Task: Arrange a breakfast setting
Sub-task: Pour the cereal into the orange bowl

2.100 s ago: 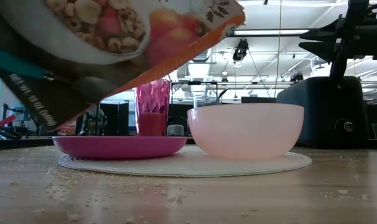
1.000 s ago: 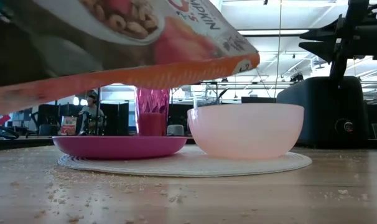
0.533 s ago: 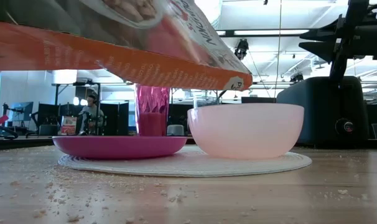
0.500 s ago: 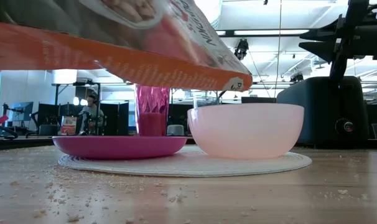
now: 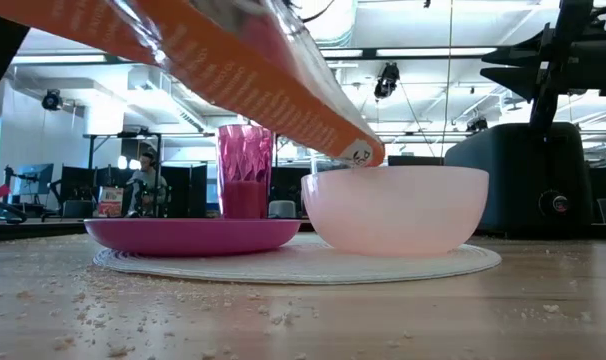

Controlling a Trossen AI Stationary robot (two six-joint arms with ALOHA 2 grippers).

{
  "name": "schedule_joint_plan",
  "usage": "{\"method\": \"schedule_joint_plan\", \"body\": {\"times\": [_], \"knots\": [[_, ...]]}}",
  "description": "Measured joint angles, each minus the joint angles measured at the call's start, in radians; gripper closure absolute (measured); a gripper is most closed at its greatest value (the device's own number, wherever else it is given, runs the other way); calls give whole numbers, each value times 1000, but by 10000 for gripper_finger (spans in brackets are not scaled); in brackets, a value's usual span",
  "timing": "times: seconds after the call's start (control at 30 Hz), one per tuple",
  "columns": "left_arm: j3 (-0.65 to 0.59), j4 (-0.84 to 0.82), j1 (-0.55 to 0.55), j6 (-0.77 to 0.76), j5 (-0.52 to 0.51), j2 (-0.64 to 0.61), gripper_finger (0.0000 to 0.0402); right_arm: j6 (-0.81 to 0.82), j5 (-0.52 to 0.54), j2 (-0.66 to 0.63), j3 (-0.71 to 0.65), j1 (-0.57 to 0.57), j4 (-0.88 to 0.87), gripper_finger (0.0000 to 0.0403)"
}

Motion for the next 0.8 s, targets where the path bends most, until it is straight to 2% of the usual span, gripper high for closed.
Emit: {"method": "schedule_joint_plan", "body": {"times": [0.17,0.47,0.63,0.8], "knots": [[0,0,29,-56,64,5,402,0,0,0,0,0,0,312],[0,11,83,-150,109,5,402,0,0,0,0,0,0,312],[0,75,102,-217,155,5,402,0,0,0,0,0,0,312],[0,113,120,-303,156,8,402,0,0,0,0,0,0,312]]}}
